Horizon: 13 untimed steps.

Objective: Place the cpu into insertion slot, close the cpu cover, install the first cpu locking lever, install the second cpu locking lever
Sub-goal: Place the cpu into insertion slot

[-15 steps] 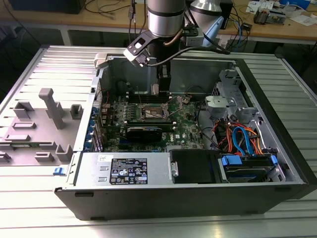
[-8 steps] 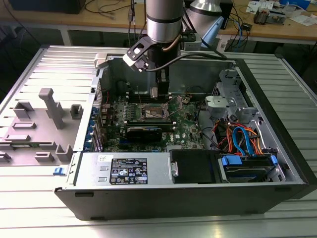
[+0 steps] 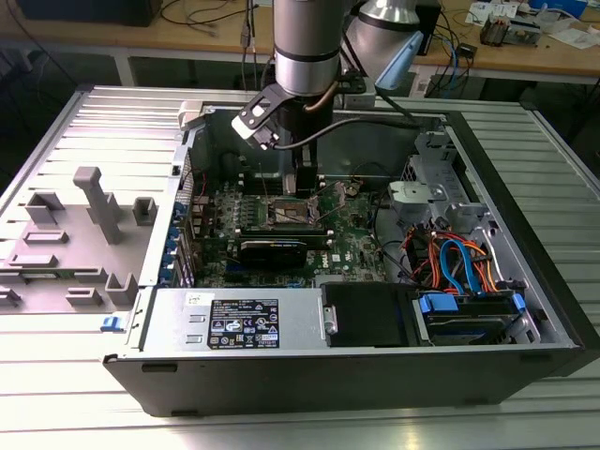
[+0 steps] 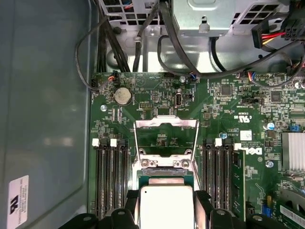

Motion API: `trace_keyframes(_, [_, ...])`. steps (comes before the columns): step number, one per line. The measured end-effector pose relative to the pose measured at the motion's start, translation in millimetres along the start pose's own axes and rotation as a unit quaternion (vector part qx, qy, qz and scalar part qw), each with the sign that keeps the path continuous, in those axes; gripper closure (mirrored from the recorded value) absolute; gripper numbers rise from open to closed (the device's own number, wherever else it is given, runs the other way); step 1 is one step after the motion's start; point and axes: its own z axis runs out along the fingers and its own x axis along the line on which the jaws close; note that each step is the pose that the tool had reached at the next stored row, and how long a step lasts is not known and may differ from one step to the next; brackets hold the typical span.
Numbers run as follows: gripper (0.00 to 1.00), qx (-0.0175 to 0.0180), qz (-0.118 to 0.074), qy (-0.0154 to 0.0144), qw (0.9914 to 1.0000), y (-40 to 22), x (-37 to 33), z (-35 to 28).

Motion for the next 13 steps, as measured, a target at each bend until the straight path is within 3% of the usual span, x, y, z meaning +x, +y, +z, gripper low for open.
trace_keyframes(2, [0.46,0.0000,-0.002,0.0001,1.00000,-1.0,-0.2,6.0])
trace_keyframes(9, [0.46,-0.0003,-0.005,-0.0004,0.99999,-2.5,-0.3,13.8])
trace_keyframes(13, [0.46,-0.0002,-0.007,-0.0004,0.99998,-5.0,-0.6,28.6])
